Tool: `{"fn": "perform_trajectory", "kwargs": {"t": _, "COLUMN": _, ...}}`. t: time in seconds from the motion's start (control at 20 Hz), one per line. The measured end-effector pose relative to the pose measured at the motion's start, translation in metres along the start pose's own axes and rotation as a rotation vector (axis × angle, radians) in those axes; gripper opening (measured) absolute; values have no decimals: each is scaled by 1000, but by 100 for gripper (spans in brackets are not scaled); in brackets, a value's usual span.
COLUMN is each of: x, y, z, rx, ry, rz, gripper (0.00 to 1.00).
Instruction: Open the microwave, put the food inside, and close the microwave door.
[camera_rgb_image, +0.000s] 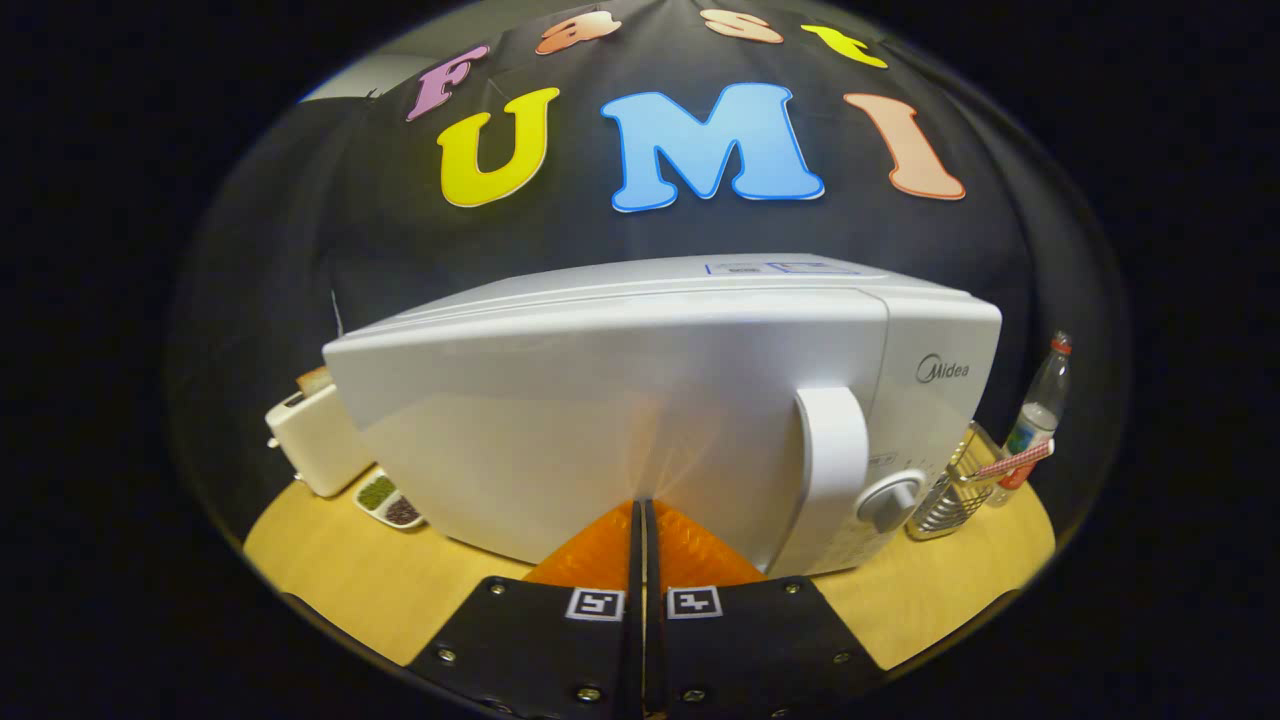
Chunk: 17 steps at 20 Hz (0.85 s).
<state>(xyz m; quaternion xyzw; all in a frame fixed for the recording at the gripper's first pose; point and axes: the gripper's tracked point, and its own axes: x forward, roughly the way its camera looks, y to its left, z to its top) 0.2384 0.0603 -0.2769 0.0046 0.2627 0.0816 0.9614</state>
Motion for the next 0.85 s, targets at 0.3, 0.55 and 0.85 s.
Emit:
{"fn": "perform_trajectory", "kwargs": {"t": 0.3, "x": -54, "y": 12, "z": 18, "rx": -73, "ry": -79, "rz": -19, "gripper": 7}}
{"fn": "perform_trajectory", "kwargs": {"t": 0.55, "x": -129, "y": 23, "z": 35, "rx": -60, "ry": -164, "rz": -12, "gripper": 7}}
{"fn": "perform_trajectory", "kwargs": {"t": 0.85, "x": -212, "y": 25, "z": 54, "rx": -69, "ry": -270, "rz": -27, "gripper": 7}}
